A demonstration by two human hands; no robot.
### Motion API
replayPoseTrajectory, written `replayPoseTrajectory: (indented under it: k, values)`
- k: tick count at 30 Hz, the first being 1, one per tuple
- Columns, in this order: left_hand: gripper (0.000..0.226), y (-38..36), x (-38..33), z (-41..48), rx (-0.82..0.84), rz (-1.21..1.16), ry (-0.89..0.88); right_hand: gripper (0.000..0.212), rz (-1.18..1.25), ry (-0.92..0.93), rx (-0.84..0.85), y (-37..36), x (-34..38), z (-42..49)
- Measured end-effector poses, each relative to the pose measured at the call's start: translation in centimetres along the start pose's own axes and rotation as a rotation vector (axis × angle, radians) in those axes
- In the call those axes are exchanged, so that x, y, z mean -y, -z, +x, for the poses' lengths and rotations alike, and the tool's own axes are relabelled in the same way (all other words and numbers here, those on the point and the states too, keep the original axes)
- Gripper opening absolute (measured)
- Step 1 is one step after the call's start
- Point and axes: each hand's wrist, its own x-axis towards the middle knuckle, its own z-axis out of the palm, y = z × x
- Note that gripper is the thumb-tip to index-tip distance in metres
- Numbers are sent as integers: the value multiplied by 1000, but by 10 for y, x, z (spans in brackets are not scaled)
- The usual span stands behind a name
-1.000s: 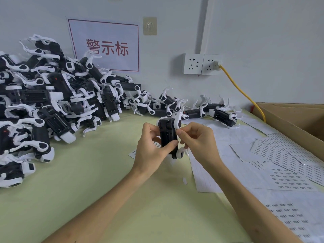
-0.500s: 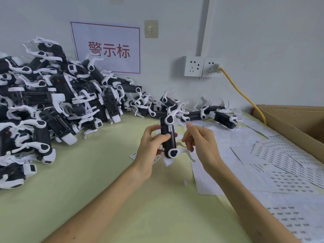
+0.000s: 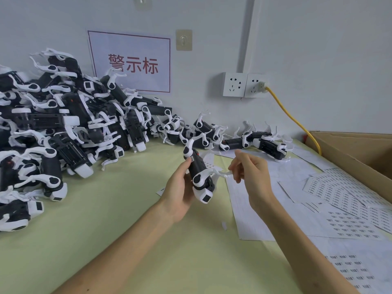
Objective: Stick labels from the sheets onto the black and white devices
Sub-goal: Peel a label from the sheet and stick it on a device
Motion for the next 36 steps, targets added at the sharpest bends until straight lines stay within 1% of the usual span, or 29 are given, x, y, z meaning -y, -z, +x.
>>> replayPoseTrajectory:
  k: [5,9,11,15,19,24,28,33,36]
  values:
    - [38,1,-1,-1,-25,76,-26,54,4,-8,-9,1,1,0]
    - [48,0,-3,-4,-39,128,-11,56,-7,-5,-5,0,2,0]
    - [52,0,-3,-3,-30,148,-3,57,-6,-5,-7,1,3,-1]
    - [52,0,0,-4,-18,213,34,58,-3,-7,-10,1,4,-1]
    - [53,1,-1,-5,34,188,64,56,-10,-12,-16,2,3,-1]
    - [44,-1,0,-7,57,238,-11,56,-9,-11,-20,2,3,-1]
    - [37,1,1,-6,97,157,-43,57,-10,-16,-14,2,4,-1]
    - [38,2,2,-7,106,150,-25,58,-20,-18,-9,2,5,-1]
    - [37,3,1,-6,88,206,-22,57,-21,-15,-8,2,6,-1]
